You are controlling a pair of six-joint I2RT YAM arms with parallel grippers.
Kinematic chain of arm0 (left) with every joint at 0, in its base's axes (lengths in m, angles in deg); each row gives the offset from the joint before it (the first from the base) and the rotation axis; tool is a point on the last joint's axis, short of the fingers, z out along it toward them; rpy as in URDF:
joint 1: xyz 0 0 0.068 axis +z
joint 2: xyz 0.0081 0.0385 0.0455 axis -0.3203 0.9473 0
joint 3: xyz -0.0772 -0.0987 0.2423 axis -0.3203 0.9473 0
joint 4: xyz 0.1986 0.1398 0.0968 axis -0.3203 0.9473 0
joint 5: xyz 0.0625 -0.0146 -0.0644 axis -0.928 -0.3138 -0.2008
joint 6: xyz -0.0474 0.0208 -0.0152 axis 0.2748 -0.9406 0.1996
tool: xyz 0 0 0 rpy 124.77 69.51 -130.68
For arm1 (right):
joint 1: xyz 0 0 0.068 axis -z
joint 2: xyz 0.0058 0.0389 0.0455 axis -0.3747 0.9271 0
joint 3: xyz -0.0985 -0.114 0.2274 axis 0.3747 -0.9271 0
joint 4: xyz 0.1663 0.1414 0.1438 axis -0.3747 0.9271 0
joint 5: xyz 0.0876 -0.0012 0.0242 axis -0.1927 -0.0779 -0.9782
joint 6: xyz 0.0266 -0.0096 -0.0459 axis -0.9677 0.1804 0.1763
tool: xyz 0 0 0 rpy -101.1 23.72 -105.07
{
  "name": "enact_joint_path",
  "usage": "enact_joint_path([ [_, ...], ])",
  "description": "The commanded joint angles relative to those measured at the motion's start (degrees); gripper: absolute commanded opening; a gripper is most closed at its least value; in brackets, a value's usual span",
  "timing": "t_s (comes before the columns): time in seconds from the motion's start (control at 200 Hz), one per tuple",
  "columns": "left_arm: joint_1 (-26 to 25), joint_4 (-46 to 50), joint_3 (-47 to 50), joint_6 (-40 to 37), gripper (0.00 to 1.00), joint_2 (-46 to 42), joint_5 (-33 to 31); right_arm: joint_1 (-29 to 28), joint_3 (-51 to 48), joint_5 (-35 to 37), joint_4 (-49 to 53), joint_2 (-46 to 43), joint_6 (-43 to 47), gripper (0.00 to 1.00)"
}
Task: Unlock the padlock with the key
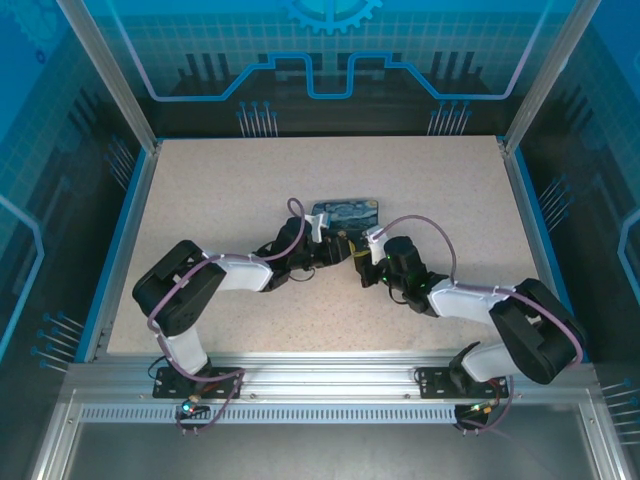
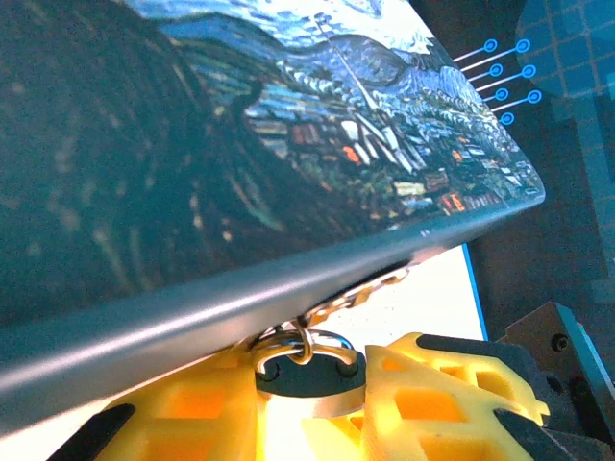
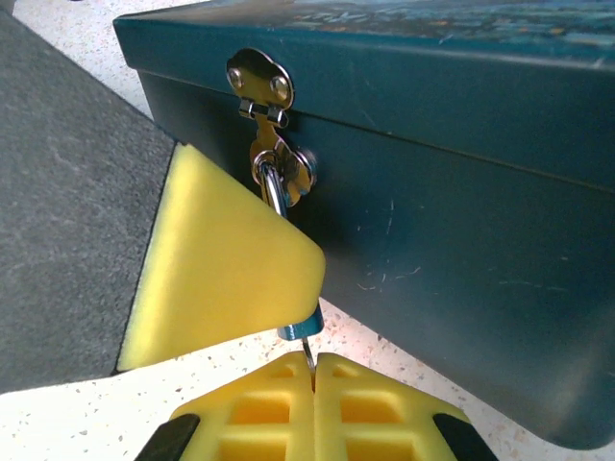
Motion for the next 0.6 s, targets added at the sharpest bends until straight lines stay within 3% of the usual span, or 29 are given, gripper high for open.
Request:
enact_joint_path([
  [0.0, -1.39, -2.36, -2.18, 0.76, 0.25, -2.44, 5.35, 1.01, 1.57, -1.35, -8.90, 1.09, 2.54, 0.00],
  [0.32, -1.34, -0.99, -2.32, 0.10, 0.25, -2.61, 5.03, 2.96, 2.96, -4.77, -9.43, 1.25, 2.86, 0.00],
  [0.595, -1.39, -2.17, -2.05, -0.20, 0.25, 0.92, 4.19, 1.11, -0.44, -1.60, -11.55, 4.16, -1.53, 0.00],
])
